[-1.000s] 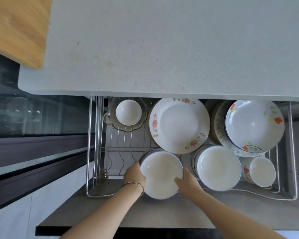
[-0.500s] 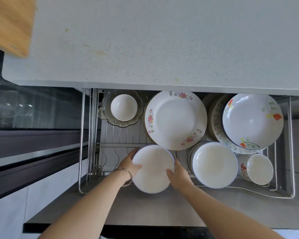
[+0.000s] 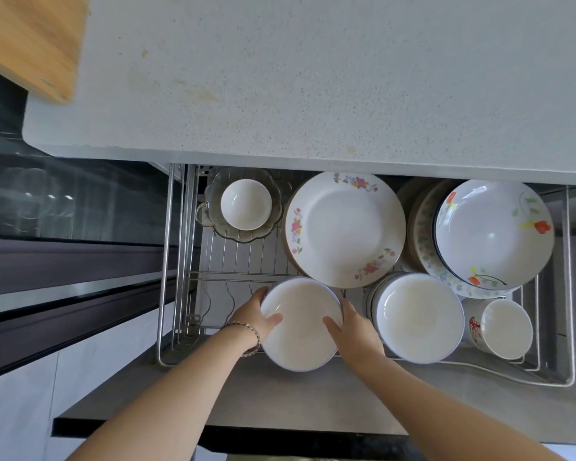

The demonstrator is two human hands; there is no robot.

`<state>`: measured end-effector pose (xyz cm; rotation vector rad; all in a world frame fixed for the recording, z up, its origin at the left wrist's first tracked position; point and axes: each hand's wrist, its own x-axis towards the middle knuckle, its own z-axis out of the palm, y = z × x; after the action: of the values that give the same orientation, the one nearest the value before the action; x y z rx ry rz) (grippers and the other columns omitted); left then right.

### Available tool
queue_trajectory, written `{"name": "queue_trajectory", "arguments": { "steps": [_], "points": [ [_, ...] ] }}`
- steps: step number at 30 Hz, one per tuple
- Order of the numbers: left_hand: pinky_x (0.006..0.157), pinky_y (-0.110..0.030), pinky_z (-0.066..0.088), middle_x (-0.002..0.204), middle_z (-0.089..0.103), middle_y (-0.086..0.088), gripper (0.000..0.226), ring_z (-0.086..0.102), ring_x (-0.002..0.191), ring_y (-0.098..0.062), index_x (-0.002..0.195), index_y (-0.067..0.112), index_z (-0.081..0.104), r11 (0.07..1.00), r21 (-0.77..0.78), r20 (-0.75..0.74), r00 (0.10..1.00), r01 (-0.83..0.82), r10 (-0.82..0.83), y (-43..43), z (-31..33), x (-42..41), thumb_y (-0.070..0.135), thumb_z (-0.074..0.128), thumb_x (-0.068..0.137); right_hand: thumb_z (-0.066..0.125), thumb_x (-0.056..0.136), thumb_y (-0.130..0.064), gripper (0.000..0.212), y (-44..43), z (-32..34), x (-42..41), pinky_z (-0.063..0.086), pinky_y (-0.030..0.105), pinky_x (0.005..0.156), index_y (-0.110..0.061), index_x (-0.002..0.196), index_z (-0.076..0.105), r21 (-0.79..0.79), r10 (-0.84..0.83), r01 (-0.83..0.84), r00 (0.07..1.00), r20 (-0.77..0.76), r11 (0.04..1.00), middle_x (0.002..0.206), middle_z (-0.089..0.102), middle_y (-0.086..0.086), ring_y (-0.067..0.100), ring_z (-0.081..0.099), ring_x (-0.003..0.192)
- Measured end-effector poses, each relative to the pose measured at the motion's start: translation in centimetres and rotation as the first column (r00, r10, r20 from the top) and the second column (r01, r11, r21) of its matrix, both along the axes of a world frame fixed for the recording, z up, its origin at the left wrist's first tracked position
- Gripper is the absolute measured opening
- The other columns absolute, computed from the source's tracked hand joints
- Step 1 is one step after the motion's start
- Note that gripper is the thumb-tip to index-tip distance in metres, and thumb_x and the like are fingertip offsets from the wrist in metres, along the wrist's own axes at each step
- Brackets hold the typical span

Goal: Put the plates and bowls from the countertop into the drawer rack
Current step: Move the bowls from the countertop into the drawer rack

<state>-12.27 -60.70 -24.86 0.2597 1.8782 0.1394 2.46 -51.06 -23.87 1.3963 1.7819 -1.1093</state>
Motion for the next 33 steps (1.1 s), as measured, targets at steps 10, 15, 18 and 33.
{"name": "queue_trajectory", "arguments": {
  "steps": [10, 15, 18, 33],
  "points": [
    [0.065, -0.012, 0.050, 0.088, 0.066, -0.003, 0.021, 0.065, 0.074, -0.013, 0.108, 0.007, 0.061, 0.878, 0.345, -0.080, 0.922, -0.332, 0.380, 4.7, 10.2, -6.8, 0.006, 0.044, 0.095, 0.046, 0.091, -0.023, 0.017, 7.9, 10.1, -9.0, 0.046, 0.025, 0.069, -0.020, 0.081, 0.060, 0.104, 0.078, -0.053, 0.963, -0.257, 0.993, 0.074, 0.064, 0.000, 0.021, 0.063, 0.074],
    [0.045, -0.006, 0.045, 0.069, 0.061, -0.003, 0.023, 0.057, 0.056, -0.011, 0.081, 0.011, 0.059, 0.803, 0.509, -0.179, 0.875, -0.309, 0.450, 9.0, 16.7, -15.4, 0.000, 0.043, 0.092, 0.048, 0.092, -0.012, 0.021, 13.8, 17.9, -19.2, 0.040, 0.016, 0.040, -0.003, 0.077, 0.060, -0.184, -0.244, 0.181, 0.873, -0.422, 0.966, 0.055, 0.052, 0.005, 0.010, 0.049, 0.032],
    [0.070, -0.027, 0.056, 0.065, 0.062, 0.000, 0.029, 0.062, 0.060, -0.017, 0.072, 0.019, 0.057, 0.808, 0.523, -0.268, 0.847, -0.272, 0.459, 11.0, 19.0, -20.0, 0.002, 0.041, 0.090, 0.048, 0.093, -0.013, 0.024, 15.7, 21.5, -25.9, 0.040, 0.013, 0.036, -0.010, 0.070, 0.055, -0.241, -0.336, 0.244, 0.797, -0.503, 0.939, 0.055, 0.050, 0.006, 0.007, 0.048, 0.026],
    [0.072, -0.024, 0.044, 0.105, 0.068, -0.006, 0.022, 0.067, 0.095, -0.026, 0.084, 0.024, 0.055, 0.774, 0.566, -0.301, 0.803, -0.284, 0.515, 15.3, 18.1, -28.7, 0.006, 0.042, 0.084, 0.052, 0.093, -0.036, 0.040, 24.3, 21.6, -45.0, 0.054, 0.035, 0.090, -0.011, 0.123, 0.045, -0.468, -0.695, 0.514, 0.517, -0.500, 0.719, 0.122, 0.054, 0.015, 0.030, 0.059, 0.113]
  ]
}}
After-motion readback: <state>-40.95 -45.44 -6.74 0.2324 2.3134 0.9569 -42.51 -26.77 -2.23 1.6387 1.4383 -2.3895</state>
